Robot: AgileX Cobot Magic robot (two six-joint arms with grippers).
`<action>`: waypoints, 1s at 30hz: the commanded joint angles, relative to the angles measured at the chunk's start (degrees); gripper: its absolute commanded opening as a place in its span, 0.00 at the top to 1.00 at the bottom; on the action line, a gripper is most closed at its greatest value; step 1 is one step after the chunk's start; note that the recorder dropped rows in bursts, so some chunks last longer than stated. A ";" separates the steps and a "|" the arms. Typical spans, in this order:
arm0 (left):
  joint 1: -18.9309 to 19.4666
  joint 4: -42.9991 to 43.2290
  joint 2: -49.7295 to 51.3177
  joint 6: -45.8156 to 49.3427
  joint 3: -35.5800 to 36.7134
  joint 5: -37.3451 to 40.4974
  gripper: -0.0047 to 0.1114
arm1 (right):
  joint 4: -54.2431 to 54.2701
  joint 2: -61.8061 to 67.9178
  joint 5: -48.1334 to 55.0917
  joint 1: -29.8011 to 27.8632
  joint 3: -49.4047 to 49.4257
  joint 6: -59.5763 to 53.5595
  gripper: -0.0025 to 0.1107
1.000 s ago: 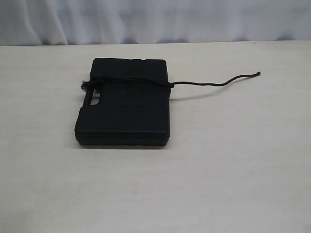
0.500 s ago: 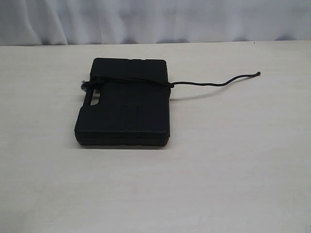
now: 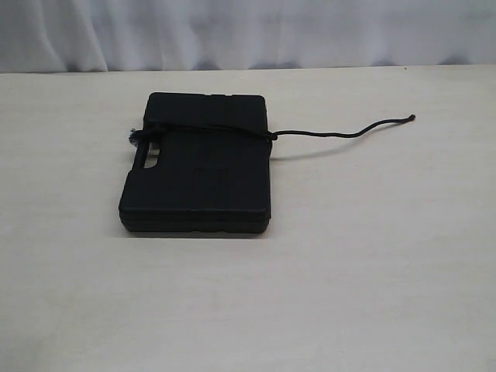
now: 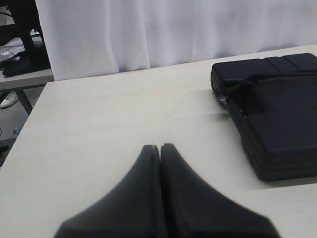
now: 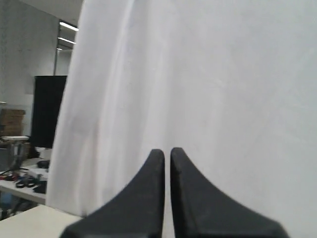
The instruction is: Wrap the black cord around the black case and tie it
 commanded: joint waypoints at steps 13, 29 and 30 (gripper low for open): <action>-0.29 0.01 -0.46 -0.11 0.12 -0.34 0.96 | -0.41 -13.34 -0.69 -19.12 14.88 1.05 0.94; -0.29 0.01 -0.46 -0.11 0.12 -0.34 0.96 | -1.52 -13.34 9.71 -23.51 17.16 -4.15 0.94; -0.29 0.01 -0.46 -0.11 0.12 -0.34 0.96 | -1.52 -13.34 11.40 -23.51 17.16 -4.15 0.94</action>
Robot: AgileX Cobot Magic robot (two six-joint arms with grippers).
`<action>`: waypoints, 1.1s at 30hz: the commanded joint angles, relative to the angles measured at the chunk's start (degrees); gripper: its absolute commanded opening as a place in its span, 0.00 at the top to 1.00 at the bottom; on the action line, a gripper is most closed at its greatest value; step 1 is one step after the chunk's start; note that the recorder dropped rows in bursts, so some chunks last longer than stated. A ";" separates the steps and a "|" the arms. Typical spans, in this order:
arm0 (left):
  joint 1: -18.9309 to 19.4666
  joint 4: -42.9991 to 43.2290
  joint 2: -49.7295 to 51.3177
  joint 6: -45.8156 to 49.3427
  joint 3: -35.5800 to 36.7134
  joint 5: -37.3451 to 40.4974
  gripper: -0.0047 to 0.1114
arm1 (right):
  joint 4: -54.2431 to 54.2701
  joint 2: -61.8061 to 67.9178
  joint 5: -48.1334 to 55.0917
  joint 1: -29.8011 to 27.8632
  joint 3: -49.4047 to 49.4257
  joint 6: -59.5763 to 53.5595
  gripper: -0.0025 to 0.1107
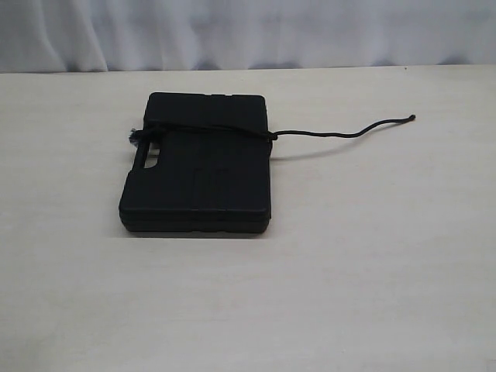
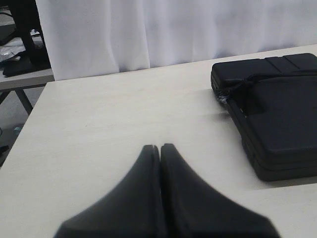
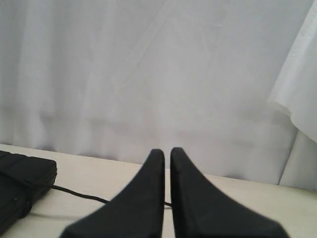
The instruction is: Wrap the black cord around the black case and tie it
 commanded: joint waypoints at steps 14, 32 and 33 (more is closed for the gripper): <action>-0.29 -0.26 -0.46 -0.11 0.12 0.12 0.96 | 0.31 -0.30 21.85 -0.33 0.21 5.53 0.94; -0.29 -0.26 -0.46 -0.11 0.12 0.12 0.96 | 0.31 -0.30 23.42 -0.33 0.21 3.96 0.94; -0.29 -0.26 -0.46 -0.11 0.12 0.12 0.96 | 0.31 -0.30 23.42 -0.33 0.21 4.54 0.94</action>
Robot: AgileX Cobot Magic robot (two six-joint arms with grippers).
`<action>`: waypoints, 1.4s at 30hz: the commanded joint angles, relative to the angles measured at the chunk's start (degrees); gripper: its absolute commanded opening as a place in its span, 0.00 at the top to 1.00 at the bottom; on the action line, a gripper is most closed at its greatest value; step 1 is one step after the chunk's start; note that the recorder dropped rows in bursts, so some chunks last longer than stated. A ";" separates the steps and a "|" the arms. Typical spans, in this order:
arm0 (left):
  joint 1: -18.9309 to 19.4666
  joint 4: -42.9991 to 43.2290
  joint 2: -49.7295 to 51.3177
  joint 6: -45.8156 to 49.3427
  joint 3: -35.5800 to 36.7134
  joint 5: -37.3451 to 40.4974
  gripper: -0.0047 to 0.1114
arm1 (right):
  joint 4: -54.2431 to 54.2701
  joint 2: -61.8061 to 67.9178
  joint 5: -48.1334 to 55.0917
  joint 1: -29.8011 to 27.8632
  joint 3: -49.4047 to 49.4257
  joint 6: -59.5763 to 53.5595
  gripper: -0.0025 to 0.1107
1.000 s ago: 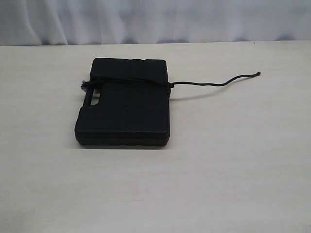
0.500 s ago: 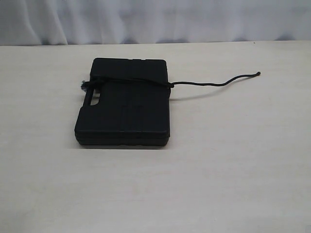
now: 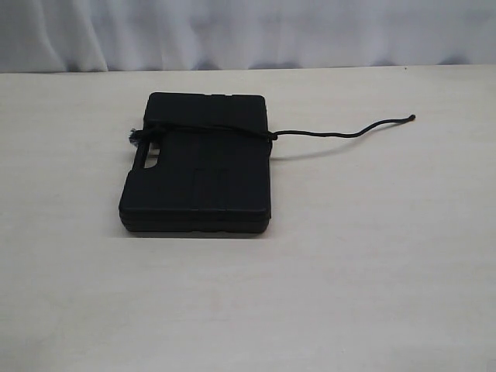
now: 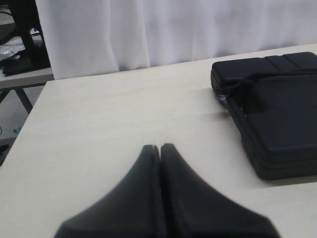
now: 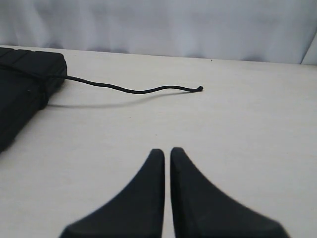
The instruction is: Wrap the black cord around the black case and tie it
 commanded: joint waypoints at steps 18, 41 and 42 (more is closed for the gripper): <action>-0.29 -0.16 -0.46 -0.11 0.12 -0.09 0.96 | 0.21 -0.30 0.57 -0.33 0.21 1.08 0.94; -0.29 -0.16 -0.46 -0.11 0.12 -0.09 0.96 | 0.21 -0.30 0.57 -0.33 0.21 1.08 0.94; -0.29 -0.16 -0.46 -0.11 0.12 -0.09 0.96 | 0.21 -0.30 0.57 -0.33 0.21 1.08 0.94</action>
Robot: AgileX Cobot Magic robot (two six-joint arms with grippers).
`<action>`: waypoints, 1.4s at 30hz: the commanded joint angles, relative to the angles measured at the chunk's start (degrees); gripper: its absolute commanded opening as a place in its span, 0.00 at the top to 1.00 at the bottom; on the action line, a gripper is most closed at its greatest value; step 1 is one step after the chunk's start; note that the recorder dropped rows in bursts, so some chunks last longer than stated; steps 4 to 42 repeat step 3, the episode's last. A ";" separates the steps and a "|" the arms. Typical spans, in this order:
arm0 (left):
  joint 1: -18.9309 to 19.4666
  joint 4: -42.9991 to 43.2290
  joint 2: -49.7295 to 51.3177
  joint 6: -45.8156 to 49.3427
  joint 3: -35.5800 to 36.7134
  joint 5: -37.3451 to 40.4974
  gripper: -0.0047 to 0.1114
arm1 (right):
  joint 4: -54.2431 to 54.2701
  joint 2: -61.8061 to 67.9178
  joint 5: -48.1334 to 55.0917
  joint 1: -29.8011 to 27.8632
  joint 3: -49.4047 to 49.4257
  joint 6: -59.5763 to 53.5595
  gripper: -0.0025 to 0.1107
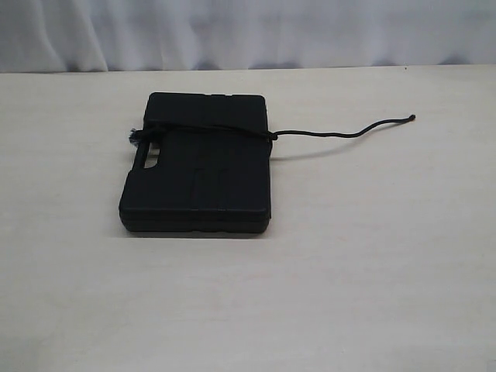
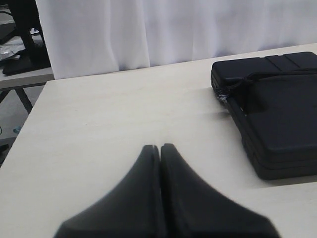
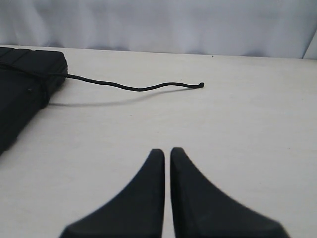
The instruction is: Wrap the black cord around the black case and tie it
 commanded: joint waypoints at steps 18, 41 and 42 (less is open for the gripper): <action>-0.29 -0.16 -0.46 -0.11 0.12 -0.18 0.96 | 0.06 -0.30 0.00 -0.33 0.21 0.19 0.94; -0.29 -0.16 -0.46 -0.11 0.12 -0.18 0.96 | 0.06 -0.30 0.00 -0.33 0.21 0.19 0.94; -0.29 -0.16 -0.46 -0.11 0.12 -0.18 0.96 | 0.06 -0.30 0.00 -0.33 0.21 0.19 0.94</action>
